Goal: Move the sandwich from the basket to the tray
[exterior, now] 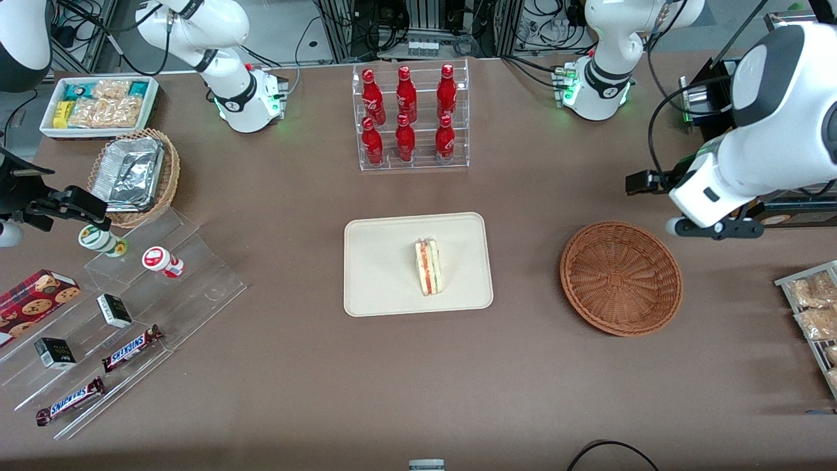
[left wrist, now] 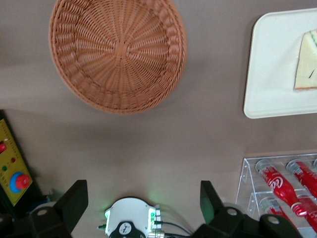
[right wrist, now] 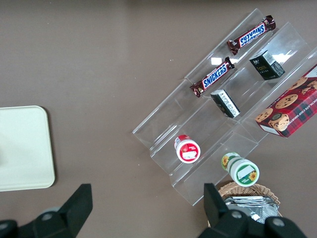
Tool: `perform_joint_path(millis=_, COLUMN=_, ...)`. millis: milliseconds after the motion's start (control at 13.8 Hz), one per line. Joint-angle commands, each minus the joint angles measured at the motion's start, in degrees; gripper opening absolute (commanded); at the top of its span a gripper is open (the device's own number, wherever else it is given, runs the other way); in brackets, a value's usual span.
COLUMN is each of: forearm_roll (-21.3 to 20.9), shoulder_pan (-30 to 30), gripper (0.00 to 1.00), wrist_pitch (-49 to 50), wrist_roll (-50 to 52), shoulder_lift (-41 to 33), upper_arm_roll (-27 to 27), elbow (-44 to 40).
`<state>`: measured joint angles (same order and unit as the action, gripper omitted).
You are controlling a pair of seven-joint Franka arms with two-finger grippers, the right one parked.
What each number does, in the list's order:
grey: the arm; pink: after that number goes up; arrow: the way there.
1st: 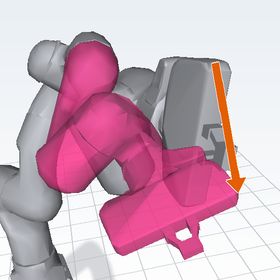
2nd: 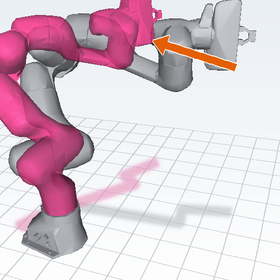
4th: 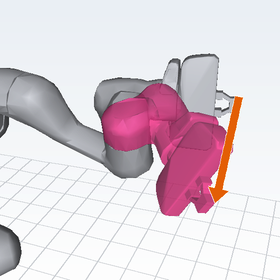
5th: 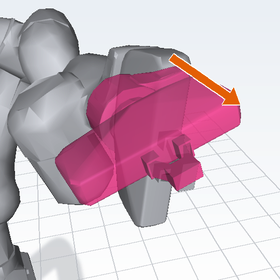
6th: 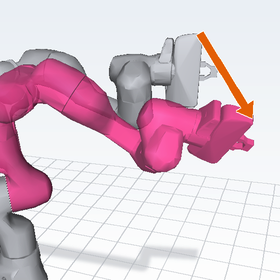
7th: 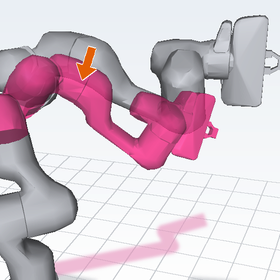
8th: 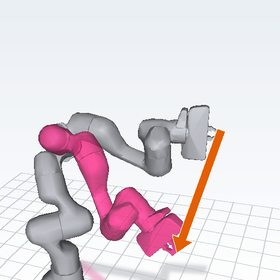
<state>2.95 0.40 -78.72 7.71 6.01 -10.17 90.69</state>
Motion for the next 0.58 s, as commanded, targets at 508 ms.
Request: perform_joint_path(millis=508, forearm_roll=-1.5, shoulder_pan=7.0, gripper=1.0, wrist_pitch=5.9, wrist_roll=-0.9, shoulder_lift=-7.0, upper_arm_roll=-1.5, elbow=-0.1)
